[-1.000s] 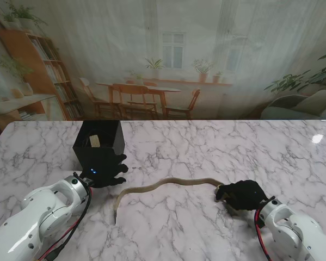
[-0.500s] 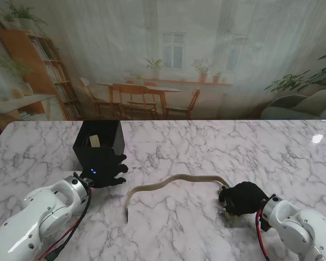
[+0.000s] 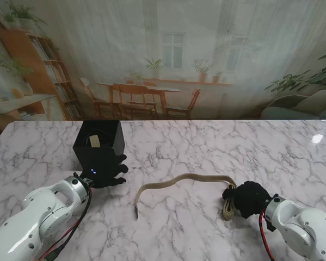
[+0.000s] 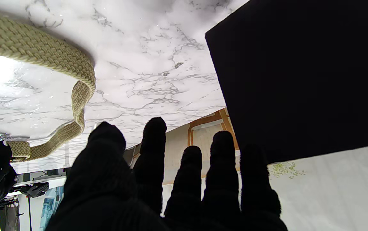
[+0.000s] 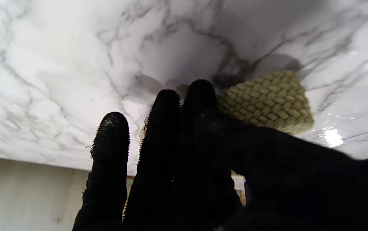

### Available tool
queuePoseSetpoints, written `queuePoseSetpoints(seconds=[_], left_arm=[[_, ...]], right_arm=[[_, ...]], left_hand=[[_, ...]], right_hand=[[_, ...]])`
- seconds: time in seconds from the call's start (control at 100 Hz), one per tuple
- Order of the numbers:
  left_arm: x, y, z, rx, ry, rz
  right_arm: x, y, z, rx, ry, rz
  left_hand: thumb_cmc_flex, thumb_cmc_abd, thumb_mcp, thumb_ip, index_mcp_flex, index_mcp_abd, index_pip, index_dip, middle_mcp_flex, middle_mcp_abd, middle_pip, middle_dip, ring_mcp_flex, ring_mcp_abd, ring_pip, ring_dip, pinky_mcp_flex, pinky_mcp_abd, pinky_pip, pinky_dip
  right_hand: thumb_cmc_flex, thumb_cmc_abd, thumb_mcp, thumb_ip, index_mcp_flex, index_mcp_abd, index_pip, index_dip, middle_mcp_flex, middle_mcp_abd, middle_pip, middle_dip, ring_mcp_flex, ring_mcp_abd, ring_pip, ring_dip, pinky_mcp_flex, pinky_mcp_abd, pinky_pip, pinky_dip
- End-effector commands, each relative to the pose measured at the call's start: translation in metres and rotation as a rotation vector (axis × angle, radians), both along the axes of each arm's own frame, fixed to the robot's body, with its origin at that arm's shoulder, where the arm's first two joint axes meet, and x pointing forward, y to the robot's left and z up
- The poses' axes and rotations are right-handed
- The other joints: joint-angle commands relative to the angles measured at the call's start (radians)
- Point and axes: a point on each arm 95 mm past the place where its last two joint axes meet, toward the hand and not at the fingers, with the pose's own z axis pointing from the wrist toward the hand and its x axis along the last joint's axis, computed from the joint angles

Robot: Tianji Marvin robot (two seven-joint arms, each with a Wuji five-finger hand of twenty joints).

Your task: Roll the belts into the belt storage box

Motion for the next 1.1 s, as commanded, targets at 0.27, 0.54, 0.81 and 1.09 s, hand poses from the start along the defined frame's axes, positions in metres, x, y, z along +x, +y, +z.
queuePoseSetpoints(seconds=[0.27, 0.54, 0.81, 1.09], left_arm=[[0.000, -0.001, -0.003, 0.007, 0.016, 0.005], [0.001, -0.001, -0.003, 0.006, 0.018, 0.002], [0.001, -0.001, -0.002, 0.003, 0.018, 0.003], [0.001, -0.001, -0.003, 0.002, 0.020, 0.004]], right_arm=[[0.000, 0.000, -0.020, 0.071, -0.037, -0.028], [-0.001, 0.001, -0.019, 0.089, -0.074, -0.029], [0.000, 0.005, -0.020, 0.135, -0.096, -0.064], [0.002, 0.009, -0.023, 0.159, -0.101, -0.100]], left_hand=[[-0.002, 0.042, -0.011, -0.015, 0.030, 0.004, 0.004, 0.000, -0.037, 0.014, -0.005, 0.001, -0.018, 0.018, -0.026, 0.000, -0.016, 0.035, -0.032, 0.002], [-0.004, 0.043, -0.011, -0.015, 0.030, 0.004, 0.003, -0.001, -0.037, 0.014, -0.005, 0.001, -0.019, 0.019, -0.026, 0.000, -0.016, 0.035, -0.033, 0.002], [-0.010, 0.047, -0.012, -0.016, 0.028, 0.006, 0.001, -0.002, -0.038, 0.014, -0.006, 0.001, -0.020, 0.018, -0.026, 0.000, -0.017, 0.036, -0.034, 0.002], [-0.010, 0.047, -0.012, -0.016, 0.029, 0.006, 0.000, -0.002, -0.039, 0.014, -0.006, 0.001, -0.020, 0.017, -0.027, 0.000, -0.018, 0.036, -0.035, 0.002]], right_hand=[[-0.071, 0.002, -0.197, -0.096, 0.199, -0.402, 0.384, -0.076, -0.151, 0.135, 0.066, 0.227, -0.070, 0.148, 0.059, 0.145, -0.109, 0.167, -0.022, 0.037], [-0.105, 0.041, -0.251, -0.102, 0.270, -0.456, 0.407, -0.080, -0.643, 0.174, -0.005, 0.109, -0.317, 0.160, 0.025, 0.123, -0.176, 0.256, -0.074, 0.102], [-0.123, 0.103, -0.345, -0.121, 0.298, -0.425, 0.402, -0.160, -0.753, 0.187, -0.025, 0.024, -0.402, 0.179, -0.045, 0.036, -0.227, 0.315, -0.162, 0.059], [-0.111, 0.028, -0.319, -0.140, 0.427, -0.349, 0.452, -0.258, -0.870, 0.343, -0.112, -0.021, -0.483, 0.261, -0.133, -0.054, -0.280, 0.364, -0.242, -0.034]])
